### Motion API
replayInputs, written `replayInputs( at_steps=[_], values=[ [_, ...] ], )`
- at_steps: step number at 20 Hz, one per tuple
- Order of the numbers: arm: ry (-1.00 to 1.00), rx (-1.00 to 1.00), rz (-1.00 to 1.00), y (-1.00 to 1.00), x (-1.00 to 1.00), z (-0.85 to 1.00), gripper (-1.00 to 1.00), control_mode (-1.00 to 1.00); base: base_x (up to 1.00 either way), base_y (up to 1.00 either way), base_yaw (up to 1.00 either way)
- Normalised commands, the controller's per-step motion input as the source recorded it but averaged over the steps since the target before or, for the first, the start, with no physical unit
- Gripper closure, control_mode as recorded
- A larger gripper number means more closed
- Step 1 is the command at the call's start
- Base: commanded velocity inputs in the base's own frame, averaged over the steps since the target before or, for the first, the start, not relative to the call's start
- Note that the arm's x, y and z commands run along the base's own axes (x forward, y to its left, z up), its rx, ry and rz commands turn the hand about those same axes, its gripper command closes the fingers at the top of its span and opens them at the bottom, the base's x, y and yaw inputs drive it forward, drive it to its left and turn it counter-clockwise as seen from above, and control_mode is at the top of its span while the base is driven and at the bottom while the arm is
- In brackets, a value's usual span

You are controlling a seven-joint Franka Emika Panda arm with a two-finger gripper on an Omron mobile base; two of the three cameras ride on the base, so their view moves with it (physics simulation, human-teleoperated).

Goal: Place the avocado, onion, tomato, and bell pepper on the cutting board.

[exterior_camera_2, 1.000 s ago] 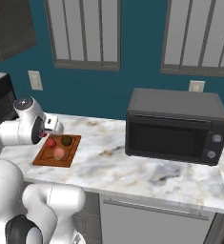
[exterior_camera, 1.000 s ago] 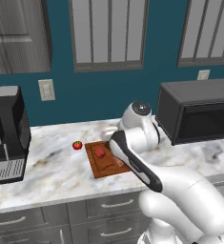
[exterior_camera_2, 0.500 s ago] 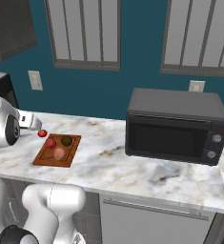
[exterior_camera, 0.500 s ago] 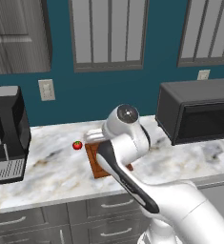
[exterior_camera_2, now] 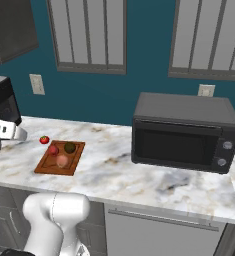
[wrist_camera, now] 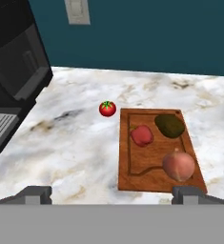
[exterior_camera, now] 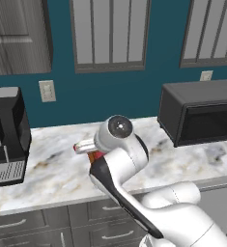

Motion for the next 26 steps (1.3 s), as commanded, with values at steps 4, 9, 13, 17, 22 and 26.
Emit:
replayInputs(
  at_steps=[4, 9, 13, 17, 22, 26],
  values=[
    [0.0, 0.0, 0.0, 0.21, 0.04, 0.0, -1.0, -1.0, 0.0, 0.0, 0.0],
    [0.03, 0.0, 0.0, 0.16, 0.14, 0.02, -1.0, -1.0, 0.0, 0.0, 0.0],
    [0.15, 0.01, 0.03, 0.01, 0.31, 0.16, -1.0, -1.0, 0.0, 0.0, 0.0],
    [0.11, 0.0, 0.06, 0.0, 0.33, 0.04, -1.0, -1.0, 0.0, 0.0, 0.0],
    [0.06, 0.0, 0.04, 0.0, 0.3, 0.0, -1.0, -1.0, 0.0, 0.0, 0.0],
    [0.0, 0.0, 0.06, 0.0, 0.26, 0.0, -1.0, -1.0, 0.0, 0.0, 0.0]
  ],
)
